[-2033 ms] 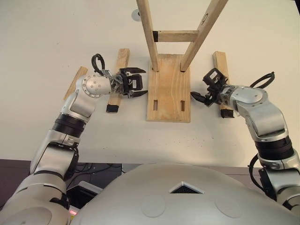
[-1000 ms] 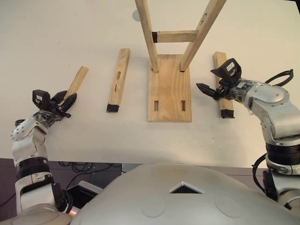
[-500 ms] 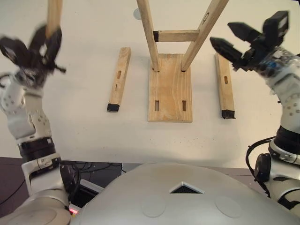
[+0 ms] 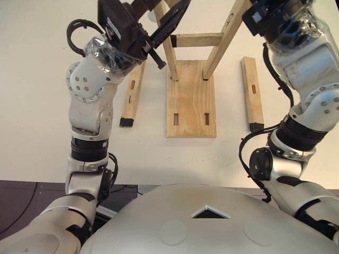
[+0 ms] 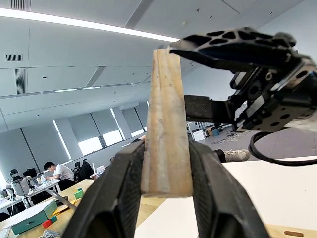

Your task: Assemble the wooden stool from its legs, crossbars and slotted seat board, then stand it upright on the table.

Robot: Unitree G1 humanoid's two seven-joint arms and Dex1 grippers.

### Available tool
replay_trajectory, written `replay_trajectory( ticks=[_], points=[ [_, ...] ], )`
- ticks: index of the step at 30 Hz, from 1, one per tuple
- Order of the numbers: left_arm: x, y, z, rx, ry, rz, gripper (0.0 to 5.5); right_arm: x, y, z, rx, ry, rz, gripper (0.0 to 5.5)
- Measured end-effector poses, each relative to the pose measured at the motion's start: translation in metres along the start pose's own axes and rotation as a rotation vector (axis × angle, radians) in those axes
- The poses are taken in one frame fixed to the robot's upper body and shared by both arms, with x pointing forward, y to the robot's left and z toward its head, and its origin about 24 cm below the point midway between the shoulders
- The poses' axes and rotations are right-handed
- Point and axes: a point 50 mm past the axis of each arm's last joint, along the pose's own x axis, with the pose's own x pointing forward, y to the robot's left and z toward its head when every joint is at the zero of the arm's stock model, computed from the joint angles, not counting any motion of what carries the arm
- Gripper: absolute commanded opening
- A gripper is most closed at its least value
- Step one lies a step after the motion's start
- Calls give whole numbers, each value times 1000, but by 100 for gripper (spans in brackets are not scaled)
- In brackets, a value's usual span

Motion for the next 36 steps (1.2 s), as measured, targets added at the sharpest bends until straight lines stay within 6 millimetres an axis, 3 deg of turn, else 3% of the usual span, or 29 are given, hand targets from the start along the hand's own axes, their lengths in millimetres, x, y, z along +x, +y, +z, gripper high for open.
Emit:
replay_trajectory(
  ticks=[11, 19, 20, 25, 29, 31, 32, 34, 36],
  points=[
    [1, -9, 1, -19, -19, -17, 125, 3, 1, 11, 108, -83, 3, 79],
    [1, -9, 1, -17, -19, -20, 125, 3, 1, 11, 126, -89, -2, 56],
    [1, -9, 1, -18, -18, -21, 162, 3, 0, 11, 126, -90, -3, 56],
    [-8, -12, -22, -124, 125, 0, 229, -2, -6, 20, 37, -152, -60, 40],
    [-23, 2, -30, -178, 204, 149, 279, -31, -22, 42, -60, -275, -182, 40],
    [-35, 19, -28, -204, 208, 297, 291, -57, -30, 56, -120, -350, -262, 40],
    [-46, 31, -25, -210, 195, 410, 291, -80, -38, 61, -160, -373, -352, 40],
    [-63, 47, -21, -232, 169, 580, 291, -114, -50, 58, -202, -367, -494, 40],
    [-78, 57, -18, -255, 138, 728, 291, -140, -62, 34, -253, -272, -622, 40]
  ],
)
